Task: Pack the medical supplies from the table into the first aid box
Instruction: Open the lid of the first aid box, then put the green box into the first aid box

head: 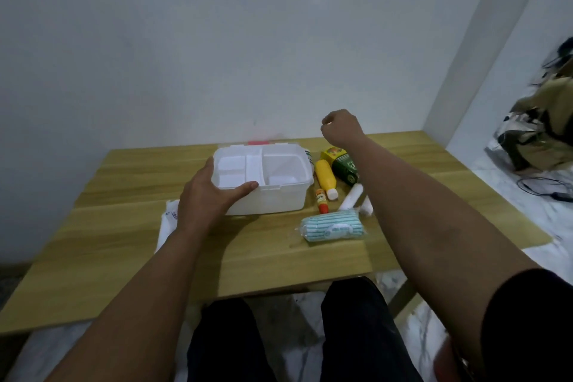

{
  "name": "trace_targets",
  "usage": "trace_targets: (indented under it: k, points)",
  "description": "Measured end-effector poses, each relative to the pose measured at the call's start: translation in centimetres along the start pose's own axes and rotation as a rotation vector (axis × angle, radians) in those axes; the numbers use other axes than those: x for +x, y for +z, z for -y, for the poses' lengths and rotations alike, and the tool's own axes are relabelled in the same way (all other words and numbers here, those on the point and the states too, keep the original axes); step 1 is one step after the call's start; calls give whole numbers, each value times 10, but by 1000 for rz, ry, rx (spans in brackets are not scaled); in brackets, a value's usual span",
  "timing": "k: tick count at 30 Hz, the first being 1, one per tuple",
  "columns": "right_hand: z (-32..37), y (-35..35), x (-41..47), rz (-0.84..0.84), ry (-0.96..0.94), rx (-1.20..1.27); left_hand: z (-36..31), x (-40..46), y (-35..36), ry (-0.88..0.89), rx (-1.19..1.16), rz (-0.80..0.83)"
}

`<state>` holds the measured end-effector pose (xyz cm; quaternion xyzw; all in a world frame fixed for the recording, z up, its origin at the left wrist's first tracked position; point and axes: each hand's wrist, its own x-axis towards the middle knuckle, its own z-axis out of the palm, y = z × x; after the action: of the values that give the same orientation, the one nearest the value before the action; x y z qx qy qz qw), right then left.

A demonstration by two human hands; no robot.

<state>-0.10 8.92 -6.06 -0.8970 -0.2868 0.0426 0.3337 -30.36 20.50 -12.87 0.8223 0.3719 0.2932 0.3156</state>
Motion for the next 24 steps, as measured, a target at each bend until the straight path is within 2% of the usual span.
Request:
trace_targets:
  k: [4, 6, 9, 15, 19, 21, 24]
  points:
    - [-29, -10, -6, 208, 143, -446, 1, 3, 1, 16, -3, 5]
    - [-36, -9, -8, 281, 177, -519, 2, 4, 2, 19, -8, 14]
    - [-35, -8, -25, 294, 187, -597, 1, 4, 2, 15, -16, 7]
    - [-25, -22, -35, 198, 152, -616, -2, 3, 1, -11, -24, 4]
    - [12, -60, -21, 124, 10, -566, -2, 2, 2, 7, -19, -5]
    - [37, -74, -20, 157, -67, -526, -2, 2, 2, 8, -18, -1]
    - [74, -77, -32, 357, -163, -410, -2, 2, 3, 4, -31, -1]
